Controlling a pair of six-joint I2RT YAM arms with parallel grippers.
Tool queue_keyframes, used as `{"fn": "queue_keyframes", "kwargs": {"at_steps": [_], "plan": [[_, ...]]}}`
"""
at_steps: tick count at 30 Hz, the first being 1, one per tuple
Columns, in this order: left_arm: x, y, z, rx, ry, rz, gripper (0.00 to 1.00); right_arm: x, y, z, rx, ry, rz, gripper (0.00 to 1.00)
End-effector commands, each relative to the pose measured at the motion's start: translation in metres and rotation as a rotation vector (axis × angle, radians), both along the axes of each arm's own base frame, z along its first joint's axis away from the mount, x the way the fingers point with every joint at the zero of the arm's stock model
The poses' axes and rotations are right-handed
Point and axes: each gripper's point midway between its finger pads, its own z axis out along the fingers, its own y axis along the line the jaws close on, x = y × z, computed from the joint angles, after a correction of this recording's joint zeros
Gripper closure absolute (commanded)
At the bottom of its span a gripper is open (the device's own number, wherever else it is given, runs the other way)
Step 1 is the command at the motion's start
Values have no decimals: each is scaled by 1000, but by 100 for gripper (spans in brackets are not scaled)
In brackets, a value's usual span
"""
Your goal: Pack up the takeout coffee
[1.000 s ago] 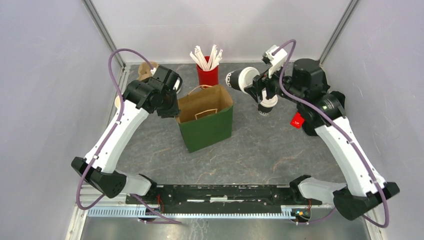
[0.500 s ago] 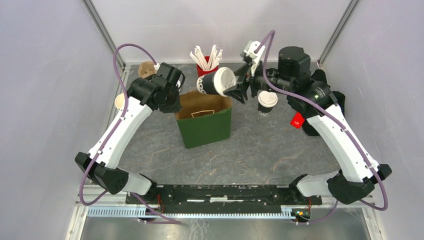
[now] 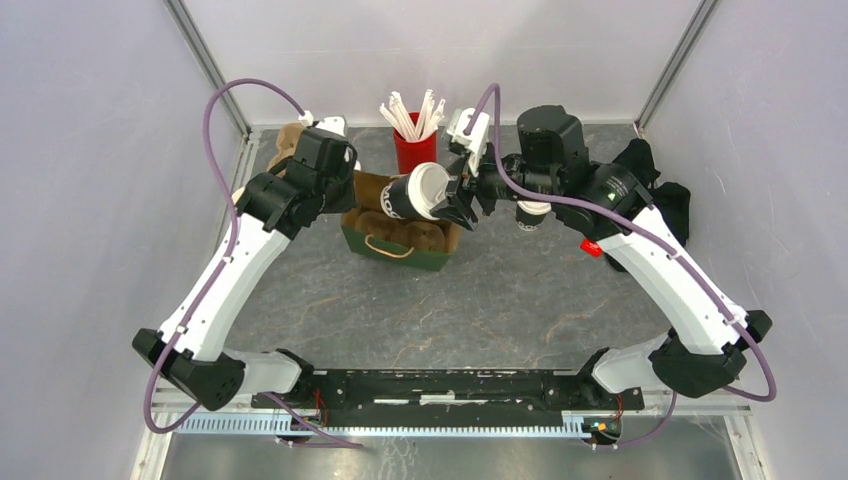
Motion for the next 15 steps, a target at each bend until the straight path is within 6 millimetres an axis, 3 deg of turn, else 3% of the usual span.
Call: {"fn": "queue_keyframes", "kwargs": {"at_steps": [1, 11, 15], "plan": [[18, -1, 42, -19, -197, -38, 98, -1, 5, 11, -21, -60, -20, 45], [16, -6, 43, -48, -227, -71, 98, 0, 28, -15, -130, -75, -109, 47], [12, -9, 46, -65, -264, -114, 98, 9, 33, -28, -193, -120, -158, 48]]}}
